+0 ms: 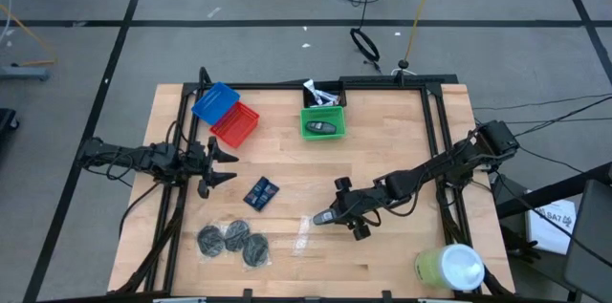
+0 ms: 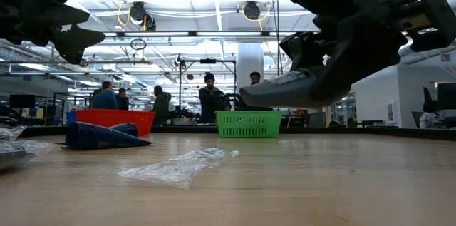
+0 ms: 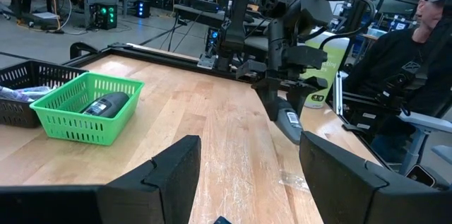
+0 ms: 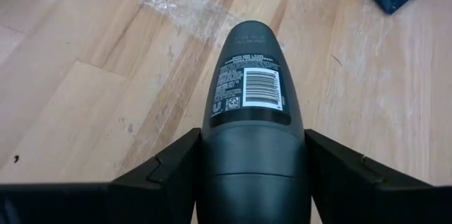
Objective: Pick & Place Travel size toiletries
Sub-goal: Put the gray deodorant into the green bin
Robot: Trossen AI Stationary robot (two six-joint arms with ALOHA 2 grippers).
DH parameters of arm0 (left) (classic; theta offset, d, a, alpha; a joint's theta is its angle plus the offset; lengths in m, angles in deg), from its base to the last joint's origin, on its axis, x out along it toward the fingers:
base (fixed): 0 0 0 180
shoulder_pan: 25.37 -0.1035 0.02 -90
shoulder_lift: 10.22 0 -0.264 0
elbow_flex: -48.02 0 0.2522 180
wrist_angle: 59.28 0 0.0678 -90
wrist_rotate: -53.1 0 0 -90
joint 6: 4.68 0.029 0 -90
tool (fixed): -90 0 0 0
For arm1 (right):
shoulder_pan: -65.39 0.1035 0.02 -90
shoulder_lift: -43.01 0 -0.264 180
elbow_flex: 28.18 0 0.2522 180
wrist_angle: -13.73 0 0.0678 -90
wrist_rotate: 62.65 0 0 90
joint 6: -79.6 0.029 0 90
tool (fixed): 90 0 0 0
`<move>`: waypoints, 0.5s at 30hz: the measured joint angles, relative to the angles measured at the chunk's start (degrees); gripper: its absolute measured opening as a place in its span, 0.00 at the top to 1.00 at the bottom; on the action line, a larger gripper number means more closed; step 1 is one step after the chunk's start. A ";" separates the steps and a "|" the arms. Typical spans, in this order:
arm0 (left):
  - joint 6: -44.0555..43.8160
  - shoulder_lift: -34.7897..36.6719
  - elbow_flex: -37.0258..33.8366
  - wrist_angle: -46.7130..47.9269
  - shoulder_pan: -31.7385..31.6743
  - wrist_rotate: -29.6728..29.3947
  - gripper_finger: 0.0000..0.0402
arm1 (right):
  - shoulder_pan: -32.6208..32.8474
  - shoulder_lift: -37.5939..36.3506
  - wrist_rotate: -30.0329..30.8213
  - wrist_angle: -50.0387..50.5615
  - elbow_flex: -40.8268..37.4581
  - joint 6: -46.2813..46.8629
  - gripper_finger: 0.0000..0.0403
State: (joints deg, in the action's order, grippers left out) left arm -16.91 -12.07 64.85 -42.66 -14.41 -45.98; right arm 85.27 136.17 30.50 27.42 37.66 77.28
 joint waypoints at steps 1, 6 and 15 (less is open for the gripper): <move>0.00 0.00 0.00 0.00 0.00 0.00 0.41 | 0.00 0.00 -0.01 -0.03 0.00 -0.02 0.49; 0.00 0.00 0.00 0.00 0.00 0.00 0.41 | 0.00 0.00 -0.01 -0.05 0.00 -0.05 0.49; 0.00 -0.01 0.00 0.00 0.00 0.00 0.41 | 0.00 0.00 -0.01 -0.05 0.00 -0.05 0.49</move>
State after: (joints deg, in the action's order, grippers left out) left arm -16.91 -12.08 64.85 -42.66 -14.41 -45.98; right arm 85.27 136.17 30.49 27.38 37.66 77.23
